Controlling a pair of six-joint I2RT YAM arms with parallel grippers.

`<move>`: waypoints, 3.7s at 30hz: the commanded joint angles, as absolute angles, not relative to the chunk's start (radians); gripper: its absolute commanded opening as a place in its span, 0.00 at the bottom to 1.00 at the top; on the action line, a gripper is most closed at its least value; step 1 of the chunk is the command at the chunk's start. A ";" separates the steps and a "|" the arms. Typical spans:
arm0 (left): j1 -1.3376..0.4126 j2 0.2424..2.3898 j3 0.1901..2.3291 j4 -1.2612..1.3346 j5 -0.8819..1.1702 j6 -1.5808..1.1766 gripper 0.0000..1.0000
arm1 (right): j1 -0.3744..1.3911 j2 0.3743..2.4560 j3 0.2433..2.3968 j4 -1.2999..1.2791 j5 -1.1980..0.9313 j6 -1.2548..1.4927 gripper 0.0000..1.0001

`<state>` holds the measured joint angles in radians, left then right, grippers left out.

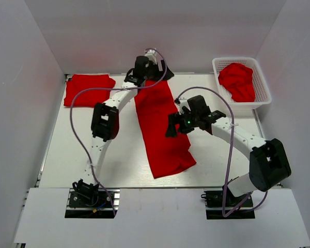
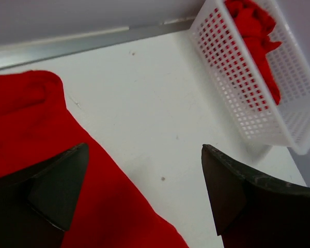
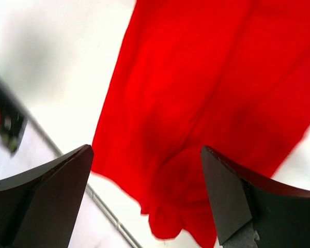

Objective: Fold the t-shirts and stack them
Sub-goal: Rotate the tshirt 90 degrees, then grab the bottom of the folded rectangular tshirt with both arms

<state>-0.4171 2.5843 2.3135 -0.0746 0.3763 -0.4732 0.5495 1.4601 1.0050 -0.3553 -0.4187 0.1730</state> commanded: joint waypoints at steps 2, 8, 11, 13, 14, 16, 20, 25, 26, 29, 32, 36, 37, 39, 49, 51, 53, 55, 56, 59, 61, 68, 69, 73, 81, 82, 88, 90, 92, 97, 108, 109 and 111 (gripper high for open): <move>-0.387 2.289 2.168 -0.116 0.299 -0.393 1.00 | 0.532 1.459 1.049 -0.289 -0.275 0.277 0.90; -0.376 2.109 1.930 -0.195 0.144 -0.288 1.00 | 0.520 1.516 1.055 -0.322 -0.317 0.266 0.90; -0.376 2.118 1.919 -0.248 0.135 -0.288 1.00 | 0.520 1.526 1.051 -0.347 -0.336 0.201 0.90; -0.376 2.138 1.908 -0.249 0.156 -0.276 1.00 | 0.520 1.546 1.051 -0.359 -0.382 0.183 0.90; -0.376 2.151 1.908 -0.239 0.172 -0.276 1.00 | 0.523 1.554 1.051 -0.364 -0.406 0.176 0.90; -0.376 2.200 1.908 -0.229 0.212 -0.262 1.00 | 0.526 1.586 1.061 -0.396 -0.435 0.157 0.90; -0.376 2.328 1.998 -0.256 0.253 -0.253 1.00 | 0.523 1.634 1.060 -0.471 -0.384 0.172 0.90; -0.376 2.480 2.130 -0.320 0.235 -0.232 1.00 | 0.519 1.629 1.057 -0.453 -0.287 0.190 0.90; -0.386 2.518 2.147 -0.340 0.218 -0.232 1.00 | 0.520 1.646 1.061 -0.449 -0.264 0.195 0.90; -0.387 2.587 2.201 -0.341 0.195 -0.221 1.00 | 0.515 1.712 1.103 -0.449 -0.238 0.204 0.90; -0.387 2.669 2.310 -0.374 0.184 -0.212 1.00 | 0.514 1.793 1.149 -0.440 -0.250 0.201 0.90; -0.387 2.819 2.488 -0.350 0.167 -0.268 1.00 | 0.508 1.882 1.230 -0.434 -0.285 0.204 0.90; -0.387 2.856 2.500 -0.322 0.158 -0.311 1.00 | 0.506 1.900 1.268 -0.436 -0.293 0.199 0.90; -0.387 2.876 2.500 -0.257 0.112 -0.359 1.00 | 0.503 1.975 1.331 -0.440 -0.284 0.206 0.90; -0.358 2.867 2.551 0.035 -0.061 -0.499 1.00 | 0.480 2.057 1.506 -0.406 -0.301 0.321 0.90; -0.357 2.856 2.551 0.073 -0.084 -0.499 1.00 | 0.483 2.007 1.491 -0.443 -0.301 0.340 0.90; -0.357 2.835 2.551 0.101 -0.107 -0.499 1.00 | 0.482 1.964 1.422 -0.463 -0.299 0.376 0.90; -0.357 2.826 2.551 0.112 -0.107 -0.499 1.00 | 0.476 1.925 1.352 -0.523 -0.296 0.416 0.90; -0.357 2.826 2.551 0.112 -0.107 -0.489 1.00 | 0.466 1.916 1.339 -0.537 -0.295 0.422 0.90; -0.357 2.815 2.522 0.112 -0.107 -0.489 1.00 | 0.474 1.885 1.284 -0.589 -0.327 0.434 0.90; -0.357 2.803 2.499 0.138 -0.068 -0.502 1.00 | 0.474 1.835 1.250 -0.565 -0.356 0.445 0.90; -0.357 2.735 2.519 0.158 0.018 -0.502 1.00 | 0.476 1.737 1.347 -0.492 -0.302 0.465 0.90; -0.357 2.721 2.528 0.158 0.018 -0.488 1.00 | 0.476 1.727 1.353 -0.489 -0.295 0.466 0.90; -0.357 2.639 2.551 0.115 0.029 -0.462 1.00 | 0.474 1.649 1.304 -0.482 -0.165 0.459 0.90; -0.357 2.288 2.268 -0.174 0.045 -0.327 1.00 | 0.476 1.416 1.111 -0.532 0.122 0.472 0.90; -0.368 2.237 2.211 -0.211 0.044 -0.302 1.00 | 0.480 1.407 1.077 -0.538 0.115 0.474 0.90; -0.397 1.728 1.563 -0.373 -0.006 -0.409 1.00 | 0.495 1.313 0.960 -0.624 0.196 0.529 0.90; -0.408 1.579 1.347 -0.440 0.027 -0.448 1.00 | 0.512 1.313 0.947 -0.667 0.198 0.545 0.88; -0.431 1.507 1.188 -0.514 0.055 -0.501 1.00 | 0.525 1.330 0.939 -0.687 0.167 0.560 0.87; -0.517 1.413 0.952 -0.740 0.120 -0.574 1.00 | 0.567 1.385 0.904 -0.690 0.069 0.572 0.84; -0.683 1.454 0.848 -0.651 0.222 -0.581 0.92 | 0.623 1.468 0.847 -0.621 -0.064 0.601 0.68; -0.695 1.469 0.848 -0.635 0.222 -0.581 0.92 | 0.626 1.480 0.844 -0.609 -0.072 0.600 0.67; -0.706 1.479 0.848 -0.603 0.232 -0.572 0.90 | 0.630 1.486 0.842 -0.607 -0.061 0.604 0.67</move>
